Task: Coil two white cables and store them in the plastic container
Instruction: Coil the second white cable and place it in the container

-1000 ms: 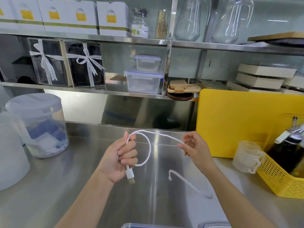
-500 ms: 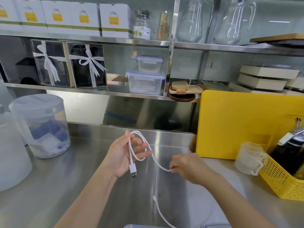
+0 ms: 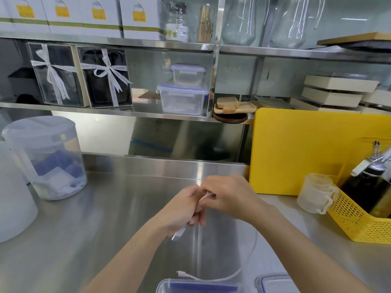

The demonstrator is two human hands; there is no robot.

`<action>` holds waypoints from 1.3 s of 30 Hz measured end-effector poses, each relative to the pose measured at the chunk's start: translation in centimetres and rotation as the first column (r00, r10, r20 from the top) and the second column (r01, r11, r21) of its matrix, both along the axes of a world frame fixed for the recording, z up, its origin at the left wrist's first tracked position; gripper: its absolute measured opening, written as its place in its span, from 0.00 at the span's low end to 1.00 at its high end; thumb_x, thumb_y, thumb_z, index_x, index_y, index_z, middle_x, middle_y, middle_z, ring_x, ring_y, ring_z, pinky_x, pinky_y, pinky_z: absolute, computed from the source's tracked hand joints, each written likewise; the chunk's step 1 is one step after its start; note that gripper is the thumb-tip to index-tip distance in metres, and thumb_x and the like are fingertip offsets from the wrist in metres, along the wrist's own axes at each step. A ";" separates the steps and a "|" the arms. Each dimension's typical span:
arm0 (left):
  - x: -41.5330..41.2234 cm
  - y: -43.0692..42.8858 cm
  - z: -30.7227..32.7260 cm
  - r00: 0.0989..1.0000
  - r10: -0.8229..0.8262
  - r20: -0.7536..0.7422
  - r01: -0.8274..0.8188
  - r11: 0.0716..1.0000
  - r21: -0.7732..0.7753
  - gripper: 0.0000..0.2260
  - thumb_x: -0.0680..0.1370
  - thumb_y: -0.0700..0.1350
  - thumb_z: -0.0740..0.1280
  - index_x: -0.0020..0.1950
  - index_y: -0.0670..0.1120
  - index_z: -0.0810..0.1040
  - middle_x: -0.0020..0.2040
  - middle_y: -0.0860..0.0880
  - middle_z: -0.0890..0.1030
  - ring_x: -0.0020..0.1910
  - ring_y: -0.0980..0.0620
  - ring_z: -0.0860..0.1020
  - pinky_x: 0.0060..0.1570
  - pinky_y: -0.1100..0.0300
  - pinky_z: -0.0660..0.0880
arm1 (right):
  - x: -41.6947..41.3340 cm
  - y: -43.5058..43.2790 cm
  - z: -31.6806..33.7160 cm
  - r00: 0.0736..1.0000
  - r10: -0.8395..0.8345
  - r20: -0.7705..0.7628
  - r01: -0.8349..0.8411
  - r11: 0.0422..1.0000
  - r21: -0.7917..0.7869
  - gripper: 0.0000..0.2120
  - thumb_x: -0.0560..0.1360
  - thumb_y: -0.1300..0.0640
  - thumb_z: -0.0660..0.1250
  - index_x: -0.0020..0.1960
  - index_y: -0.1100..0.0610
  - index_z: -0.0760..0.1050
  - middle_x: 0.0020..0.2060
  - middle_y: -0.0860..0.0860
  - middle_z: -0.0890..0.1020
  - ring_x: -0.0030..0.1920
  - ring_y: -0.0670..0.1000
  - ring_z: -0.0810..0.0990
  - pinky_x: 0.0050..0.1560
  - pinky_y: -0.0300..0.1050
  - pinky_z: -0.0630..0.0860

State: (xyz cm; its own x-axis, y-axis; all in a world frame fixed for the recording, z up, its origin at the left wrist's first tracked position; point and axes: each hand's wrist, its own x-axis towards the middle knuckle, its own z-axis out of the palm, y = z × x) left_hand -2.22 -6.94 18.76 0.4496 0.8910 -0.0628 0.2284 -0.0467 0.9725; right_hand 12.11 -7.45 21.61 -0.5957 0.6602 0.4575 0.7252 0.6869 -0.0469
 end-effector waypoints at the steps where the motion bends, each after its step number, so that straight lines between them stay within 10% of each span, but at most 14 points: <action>1: 0.0 -0.1 0.3 1.000 -0.017 0.012 0.017 1.000 -0.019 0.14 0.80 0.44 0.51 0.37 0.42 0.68 0.21 0.48 0.70 0.19 0.55 0.59 0.23 0.63 0.57 | 0.2 0.0 0.4 0.998 -0.060 -0.020 0.058 0.996 -0.073 0.11 0.70 0.48 0.69 0.39 0.56 0.78 0.33 0.50 0.81 0.33 0.49 0.77 0.31 0.44 0.74; 10: -2.4 0.8 2.2 0.987 -0.090 0.136 0.104 0.990 -0.097 0.18 0.82 0.47 0.53 0.36 0.43 0.75 0.17 0.51 0.62 0.18 0.55 0.56 0.24 0.61 0.54 | 3.6 1.4 1.9 0.856 -0.403 -0.324 0.125 0.769 -0.627 0.06 0.72 0.56 0.69 0.39 0.54 0.72 0.36 0.54 0.78 0.26 0.48 0.73 0.26 0.38 0.73; 18: -3.6 1.1 2.4 0.910 -0.170 0.379 0.260 0.944 -0.202 0.15 0.77 0.51 0.60 0.33 0.46 0.69 0.20 0.54 0.61 0.19 0.58 0.55 0.21 0.66 0.55 | 3.8 2.3 1.6 0.749 -0.411 -0.519 0.205 0.890 -0.409 0.10 0.69 0.54 0.72 0.34 0.53 0.73 0.29 0.48 0.74 0.31 0.46 0.69 0.32 0.37 0.67; 24: -5.8 1.5 2.9 0.652 -0.042 0.757 0.224 0.964 -0.140 0.15 0.65 0.52 0.76 0.32 0.46 0.73 0.21 0.54 0.58 0.18 0.58 0.55 0.18 0.67 0.60 | 6.3 3.3 -0.5 0.717 -0.427 -0.550 0.218 0.888 -0.405 0.08 0.76 0.57 0.63 0.41 0.47 0.75 0.31 0.46 0.76 0.34 0.47 0.73 0.36 0.37 0.70; 28: -6.4 1.2 3.7 0.576 0.055 0.815 0.144 0.975 -0.168 0.12 0.70 0.51 0.70 0.31 0.46 0.74 0.22 0.53 0.55 0.20 0.56 0.51 0.17 0.68 0.59 | 6.8 3.0 -3.0 0.800 -0.523 -0.295 0.441 0.845 -0.303 0.17 0.80 0.54 0.57 0.67 0.43 0.67 0.51 0.42 0.78 0.50 0.48 0.77 0.49 0.43 0.75; 32: -5.8 1.6 3.5 0.543 0.197 0.816 0.028 0.967 -0.252 0.17 0.78 0.47 0.55 0.31 0.46 0.72 0.20 0.54 0.58 0.16 0.58 0.56 0.18 0.67 0.58 | 5.3 2.3 -4.7 0.872 -0.440 0.217 0.463 0.884 -0.068 0.33 0.80 0.62 0.55 0.74 0.39 0.42 0.52 0.51 0.77 0.43 0.52 0.77 0.38 0.42 0.74; 39: -4.1 1.9 2.3 0.753 0.265 0.602 -0.174 0.963 -0.206 0.18 0.82 0.48 0.51 0.37 0.43 0.69 0.29 0.41 0.81 0.33 0.43 0.83 0.43 0.44 0.82 | -0.2 -1.1 -3.2 0.861 0.001 0.509 0.126 0.969 -0.214 0.12 0.77 0.60 0.60 0.59 0.56 0.71 0.48 0.57 0.81 0.44 0.61 0.80 0.34 0.48 0.67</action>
